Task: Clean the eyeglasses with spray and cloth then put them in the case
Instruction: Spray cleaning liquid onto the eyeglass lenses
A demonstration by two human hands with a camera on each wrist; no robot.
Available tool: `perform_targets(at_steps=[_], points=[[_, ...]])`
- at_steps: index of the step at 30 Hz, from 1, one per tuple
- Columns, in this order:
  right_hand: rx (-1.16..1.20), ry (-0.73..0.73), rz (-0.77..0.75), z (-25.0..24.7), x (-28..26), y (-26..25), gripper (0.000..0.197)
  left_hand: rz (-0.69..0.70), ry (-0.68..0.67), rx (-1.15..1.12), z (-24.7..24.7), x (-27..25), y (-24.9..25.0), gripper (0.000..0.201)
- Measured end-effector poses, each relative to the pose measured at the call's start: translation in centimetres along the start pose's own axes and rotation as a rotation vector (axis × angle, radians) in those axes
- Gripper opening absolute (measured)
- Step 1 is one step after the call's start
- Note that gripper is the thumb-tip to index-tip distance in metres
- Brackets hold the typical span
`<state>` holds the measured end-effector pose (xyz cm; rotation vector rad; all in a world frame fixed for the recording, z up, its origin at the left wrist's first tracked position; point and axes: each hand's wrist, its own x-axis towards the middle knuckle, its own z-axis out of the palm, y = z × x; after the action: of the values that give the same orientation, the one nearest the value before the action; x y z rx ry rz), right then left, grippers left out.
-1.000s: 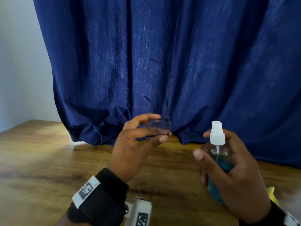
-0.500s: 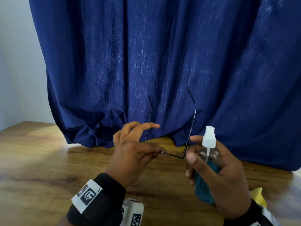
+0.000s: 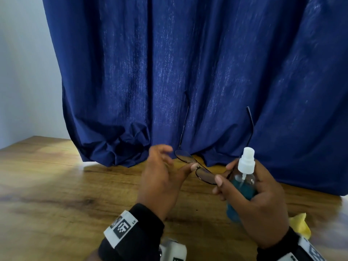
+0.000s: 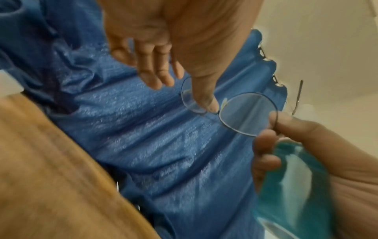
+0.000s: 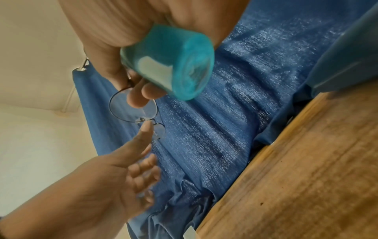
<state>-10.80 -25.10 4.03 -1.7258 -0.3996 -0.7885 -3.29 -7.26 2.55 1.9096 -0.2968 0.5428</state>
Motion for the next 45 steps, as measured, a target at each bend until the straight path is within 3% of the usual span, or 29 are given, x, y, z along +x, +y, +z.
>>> perform_targets(at_steps=[2,6,9,14,17,20,25,28,32,36,40,45], points=[[-0.004,0.0,0.006,0.1,0.0,0.1,0.018,-0.119,-0.175,-0.108,0.6,-0.5,0.1,0.042],[-0.062,-0.023,0.014,0.1,0.0,0.5,0.02,-0.472,-0.427,-0.563,1.1,-0.9,0.2,0.025],[-0.098,-0.048,-0.009,0.1,-0.1,0.7,0.02,-0.602,-0.491,-0.773,1.1,-0.6,0.5,0.028],[-0.099,-0.068,-0.033,0.0,-0.1,0.6,0.021,-0.683,-0.553,-0.937,0.9,-0.1,0.3,0.036],[-0.065,-0.073,-0.016,0.1,-0.2,0.4,0.023,-0.65,-0.513,-1.008,0.6,0.4,-0.2,0.041],[-0.035,-0.061,0.055,-0.2,0.2,0.4,0.033,-0.546,-0.418,-1.008,0.1,0.9,-0.6,0.03],[0.016,-0.033,0.129,-1.2,0.9,0.4,0.058,-0.336,-0.107,-0.921,-0.7,2.2,-1.5,0.032],[-0.028,-0.112,0.035,-1.2,0.8,-0.3,0.066,-0.239,0.012,-0.918,-0.9,2.8,-1.9,0.031],[-0.133,-0.168,-0.11,-1.1,0.2,-0.6,0.064,-0.179,0.017,-0.953,-1.0,2.8,-1.6,0.026],[-0.102,-0.168,-0.156,-1.0,-0.1,-1.3,0.055,-0.157,0.051,-0.998,-1.0,2.7,-1.5,0.034],[-0.159,-0.197,-0.041,-1.0,0.0,-1.3,0.053,-0.159,0.139,-1.016,-1.3,3.1,-1.7,0.038],[-0.198,-0.394,0.128,-0.7,0.2,-1.3,0.064,-0.188,0.158,-1.004,-1.5,3.3,-2.1,0.045]])
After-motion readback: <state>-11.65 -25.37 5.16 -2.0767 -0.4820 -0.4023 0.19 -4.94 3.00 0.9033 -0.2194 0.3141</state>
